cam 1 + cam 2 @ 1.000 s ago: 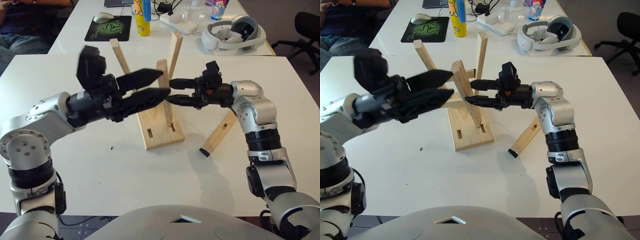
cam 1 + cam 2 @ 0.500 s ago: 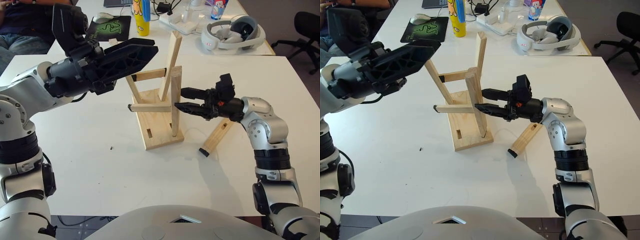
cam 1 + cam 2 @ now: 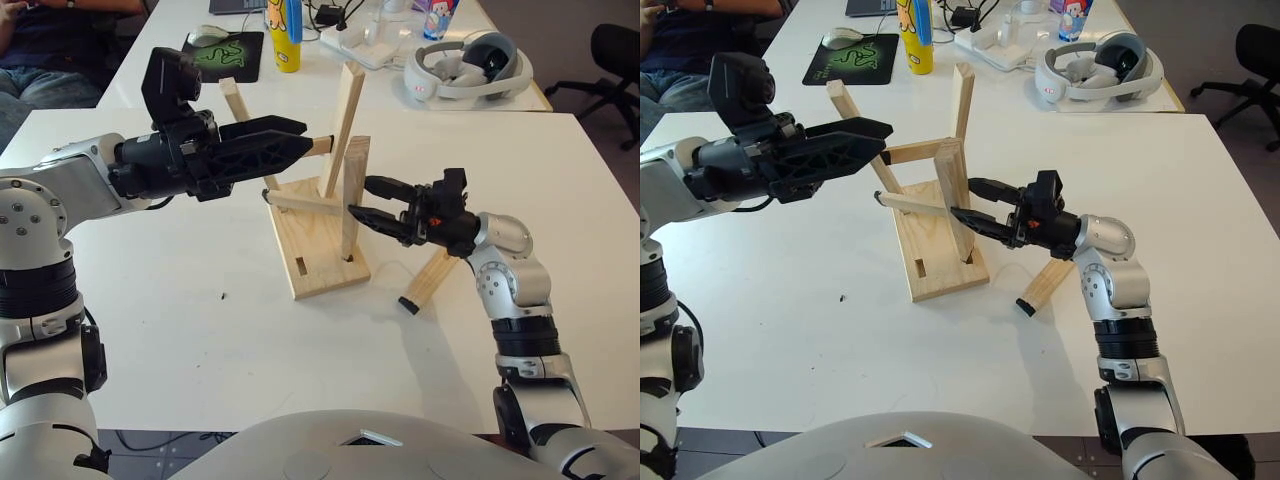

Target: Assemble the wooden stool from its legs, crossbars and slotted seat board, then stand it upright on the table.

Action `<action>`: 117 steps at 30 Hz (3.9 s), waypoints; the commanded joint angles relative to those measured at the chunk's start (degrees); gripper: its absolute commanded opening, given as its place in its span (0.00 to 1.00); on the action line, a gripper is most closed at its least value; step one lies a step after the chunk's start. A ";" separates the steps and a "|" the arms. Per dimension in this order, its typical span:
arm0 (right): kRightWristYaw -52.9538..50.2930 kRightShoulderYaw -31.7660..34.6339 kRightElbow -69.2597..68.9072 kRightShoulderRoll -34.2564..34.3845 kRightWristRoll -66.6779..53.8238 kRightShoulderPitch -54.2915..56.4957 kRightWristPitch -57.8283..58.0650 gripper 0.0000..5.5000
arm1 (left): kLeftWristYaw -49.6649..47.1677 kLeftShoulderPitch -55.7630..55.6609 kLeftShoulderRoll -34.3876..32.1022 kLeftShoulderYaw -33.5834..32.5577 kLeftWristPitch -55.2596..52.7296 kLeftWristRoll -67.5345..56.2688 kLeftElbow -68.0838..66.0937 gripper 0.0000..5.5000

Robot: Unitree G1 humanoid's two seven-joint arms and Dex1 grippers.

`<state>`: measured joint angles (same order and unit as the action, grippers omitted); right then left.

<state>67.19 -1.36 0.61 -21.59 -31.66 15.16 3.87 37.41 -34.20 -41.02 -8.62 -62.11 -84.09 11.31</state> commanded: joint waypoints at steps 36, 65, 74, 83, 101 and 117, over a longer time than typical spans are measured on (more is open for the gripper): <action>25.30 -24.28 26.31 -24.71 -1.71 31.76 -0.19 0.38 | -19.73 18.19 5.71 -4.46 13.73 -6.19 21.12 0.59; 25.31 -36.98 29.10 -28.24 -8.48 41.62 -5.15 0.38 | -21.57 22.14 4.75 -3.58 17.95 -6.95 24.10 0.59; 25.31 -39.20 26.04 -29.79 -10.10 40.81 -5.72 0.38 | -22.29 22.84 4.90 -3.45 18.89 -7.01 24.73 0.59; 25.30 -40.22 33.66 -24.20 -6.53 39.76 -7.20 0.38 | -21.55 21.95 4.31 -3.09 18.66 -7.41 23.56 0.59; 24.64 -36.29 37.33 -21.26 1.17 32.03 -11.04 0.38 | -22.17 21.51 4.69 -3.08 19.85 -7.17 24.07 0.59; 20.62 -22.19 31.67 -17.56 7.43 31.76 -3.19 0.46 | -19.90 21.37 5.89 -2.22 21.93 -2.29 22.62 0.59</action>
<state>87.74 -24.37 31.05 -39.62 -26.77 46.56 -0.70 16.72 -12.91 -35.55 -11.38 -40.48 -87.66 34.17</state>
